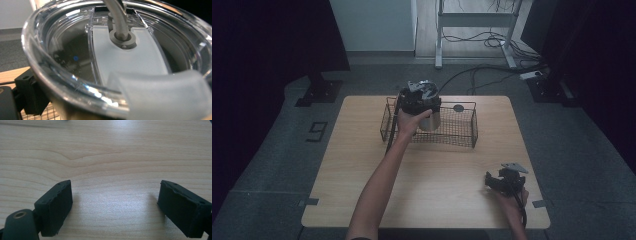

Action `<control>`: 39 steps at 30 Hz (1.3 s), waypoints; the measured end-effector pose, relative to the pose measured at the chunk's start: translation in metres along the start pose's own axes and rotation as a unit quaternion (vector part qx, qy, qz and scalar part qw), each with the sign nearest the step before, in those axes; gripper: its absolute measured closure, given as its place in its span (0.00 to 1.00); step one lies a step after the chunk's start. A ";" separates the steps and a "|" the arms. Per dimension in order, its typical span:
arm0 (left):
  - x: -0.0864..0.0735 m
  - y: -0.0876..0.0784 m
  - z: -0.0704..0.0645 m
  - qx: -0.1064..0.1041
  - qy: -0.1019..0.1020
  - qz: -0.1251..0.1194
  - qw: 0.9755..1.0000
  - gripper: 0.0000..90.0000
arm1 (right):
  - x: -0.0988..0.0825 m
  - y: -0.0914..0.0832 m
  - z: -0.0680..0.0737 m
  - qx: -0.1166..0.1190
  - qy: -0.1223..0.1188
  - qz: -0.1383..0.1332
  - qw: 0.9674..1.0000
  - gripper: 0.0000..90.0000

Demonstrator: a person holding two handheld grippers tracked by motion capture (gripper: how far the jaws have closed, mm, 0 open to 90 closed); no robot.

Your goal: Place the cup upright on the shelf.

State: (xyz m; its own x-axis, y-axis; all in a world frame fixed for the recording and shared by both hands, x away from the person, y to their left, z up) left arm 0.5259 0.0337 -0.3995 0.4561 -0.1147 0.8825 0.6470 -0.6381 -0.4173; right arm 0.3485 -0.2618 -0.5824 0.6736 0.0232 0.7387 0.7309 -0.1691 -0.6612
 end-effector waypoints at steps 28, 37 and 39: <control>-0.020 0.048 0.005 0.026 -0.002 0.036 0.999 0.04 | 0.000 0.000 -0.001 -0.002 0.001 -0.001 1.000 0.14; -0.033 0.058 0.006 0.028 -0.002 0.050 0.998 0.04 | 0.000 0.000 -0.001 -0.002 0.002 0.000 1.000 0.14; -0.036 0.060 0.006 0.029 -0.001 0.051 0.998 0.04 | 0.000 0.000 -0.001 -0.002 0.001 0.000 1.000 0.14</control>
State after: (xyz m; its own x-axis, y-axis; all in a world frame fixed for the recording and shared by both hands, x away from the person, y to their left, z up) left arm 0.5523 0.0042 -0.4577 0.5228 -0.1745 0.8344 0.6320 -0.5776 -0.5167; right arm 0.3481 -0.2625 -0.5824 0.6731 0.0206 0.7392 0.7306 -0.1729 -0.6605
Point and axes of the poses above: each handheld gripper's, and its own axes: y roughly forward along the jaws, x roughly out of its top, z roughly to its left, the point moved 4 cm from there along y, roughly forward along the jaws, and after that the axes turned 12 degrees about -x, right-handed, at the moved point
